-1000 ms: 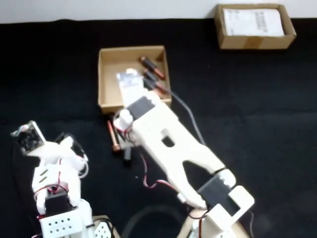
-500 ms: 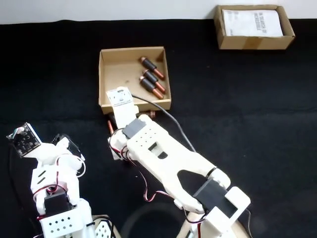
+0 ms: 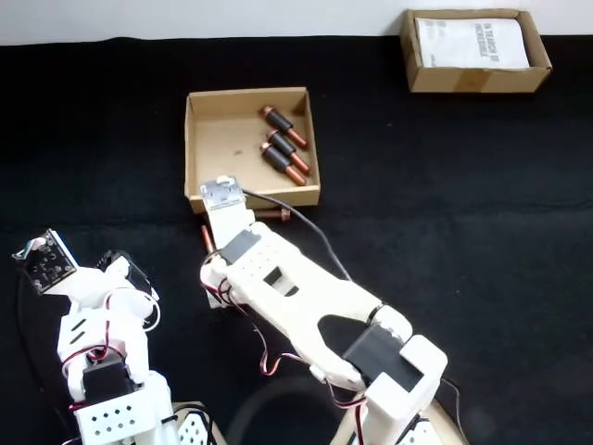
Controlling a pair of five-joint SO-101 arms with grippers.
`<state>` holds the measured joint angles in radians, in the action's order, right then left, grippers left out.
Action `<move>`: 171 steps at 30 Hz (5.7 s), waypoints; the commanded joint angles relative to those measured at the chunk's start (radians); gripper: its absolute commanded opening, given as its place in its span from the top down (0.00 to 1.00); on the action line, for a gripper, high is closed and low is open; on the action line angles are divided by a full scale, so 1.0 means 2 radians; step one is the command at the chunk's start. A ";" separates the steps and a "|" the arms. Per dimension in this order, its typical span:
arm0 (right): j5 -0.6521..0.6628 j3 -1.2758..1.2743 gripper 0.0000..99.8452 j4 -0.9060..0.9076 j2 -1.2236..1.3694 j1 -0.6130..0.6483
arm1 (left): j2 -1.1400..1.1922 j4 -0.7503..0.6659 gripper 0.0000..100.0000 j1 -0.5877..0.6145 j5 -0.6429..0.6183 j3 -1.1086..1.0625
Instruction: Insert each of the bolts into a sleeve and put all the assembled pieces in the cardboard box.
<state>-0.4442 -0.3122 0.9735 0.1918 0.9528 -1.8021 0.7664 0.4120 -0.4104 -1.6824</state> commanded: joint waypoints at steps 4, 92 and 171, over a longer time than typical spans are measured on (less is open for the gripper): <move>-0.005 0.010 0.85 -0.013 0.012 0.005 | -0.006 -0.002 0.99 0.003 -0.001 -0.007; 0.237 -0.432 0.99 -0.111 -0.980 -0.871 | 0.722 0.252 0.99 -0.334 0.331 0.653; 0.338 -0.745 0.99 -0.425 -1.012 -0.922 | 1.339 0.500 0.82 -0.326 0.766 1.365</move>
<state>0.2217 -1.6686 0.1404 -1.8167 -0.9022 0.9889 1.7576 -0.2325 1.1162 1.1116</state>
